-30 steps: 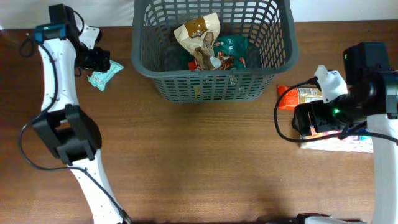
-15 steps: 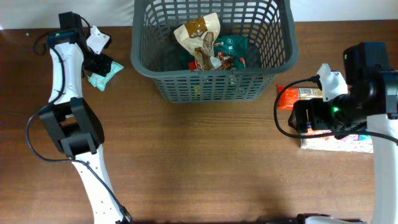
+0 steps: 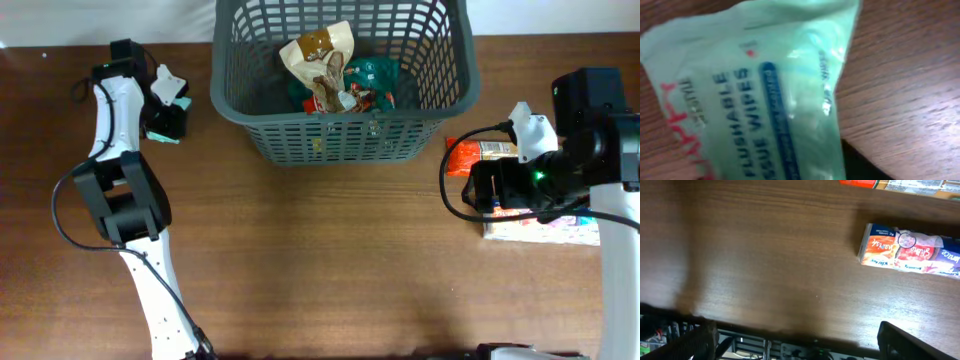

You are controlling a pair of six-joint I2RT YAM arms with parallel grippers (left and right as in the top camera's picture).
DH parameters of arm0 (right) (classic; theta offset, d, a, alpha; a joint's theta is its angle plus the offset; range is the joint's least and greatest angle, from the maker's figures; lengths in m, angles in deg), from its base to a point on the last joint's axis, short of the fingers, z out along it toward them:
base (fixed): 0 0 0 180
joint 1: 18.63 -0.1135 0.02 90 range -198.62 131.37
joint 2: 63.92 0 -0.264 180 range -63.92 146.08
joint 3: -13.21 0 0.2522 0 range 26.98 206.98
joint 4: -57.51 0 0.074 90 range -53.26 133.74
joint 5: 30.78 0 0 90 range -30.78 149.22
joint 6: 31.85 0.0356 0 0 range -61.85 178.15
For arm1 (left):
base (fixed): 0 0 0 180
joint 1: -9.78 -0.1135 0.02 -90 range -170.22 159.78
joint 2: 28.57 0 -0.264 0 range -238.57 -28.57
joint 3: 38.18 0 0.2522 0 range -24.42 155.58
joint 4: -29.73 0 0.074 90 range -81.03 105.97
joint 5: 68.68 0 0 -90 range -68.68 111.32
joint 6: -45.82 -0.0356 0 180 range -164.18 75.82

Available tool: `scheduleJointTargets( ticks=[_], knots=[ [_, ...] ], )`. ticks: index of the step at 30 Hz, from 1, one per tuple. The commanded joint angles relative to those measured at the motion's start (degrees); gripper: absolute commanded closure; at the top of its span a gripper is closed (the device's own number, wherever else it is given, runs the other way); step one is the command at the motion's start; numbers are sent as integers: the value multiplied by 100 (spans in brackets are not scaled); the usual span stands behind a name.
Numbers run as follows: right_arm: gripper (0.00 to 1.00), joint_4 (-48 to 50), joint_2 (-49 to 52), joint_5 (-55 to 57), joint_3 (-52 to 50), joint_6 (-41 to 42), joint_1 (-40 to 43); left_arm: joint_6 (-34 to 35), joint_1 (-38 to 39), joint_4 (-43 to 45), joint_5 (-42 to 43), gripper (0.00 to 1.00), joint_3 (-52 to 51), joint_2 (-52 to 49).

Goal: Pack container
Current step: 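Reach the left gripper to the light-blue wipes pack and grasp, then lift the wipes pack and drop it into the basket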

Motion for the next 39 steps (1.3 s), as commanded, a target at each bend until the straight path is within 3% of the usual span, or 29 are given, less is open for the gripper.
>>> scheduleJointTargets(
  ticks=[1, 3, 7, 15, 24, 29, 35, 39],
  knots=[
    [1, -35, -2, -74, 98, 50, 15, 306, 44, -50, -42, 75, -31, -243],
    [1, -35, -2, -96, 98, 50, 15, 476, 44, -120, -39, 98, -28, -234],
    [1, -35, -2, -201, 98, 48, 15, 872, 37, -385, 293, 98, 162, -210],
    [1, -35, -2, -588, 98, 50, 15, 1792, -136, -1508, 2653, 98, 1849, 179],
    [1, -33, -2, -584, 98, 46, 15, 1917, -7, -2044, 3418, 98, 4138, 1517],
    [1, -28, -2, -586, 98, 46, 15, 1740, 396, -1869, 4074, 98, 4459, 2214],
    [1, -26, -2, -584, 98, 46, 15, 1152, 1405, -2118, 3928, 98, 4428, 2441],
    [1, -28, -2, -584, 98, 44, 15, 728, 2258, -2387, 2778, 98, 3945, 2426]
  ],
)
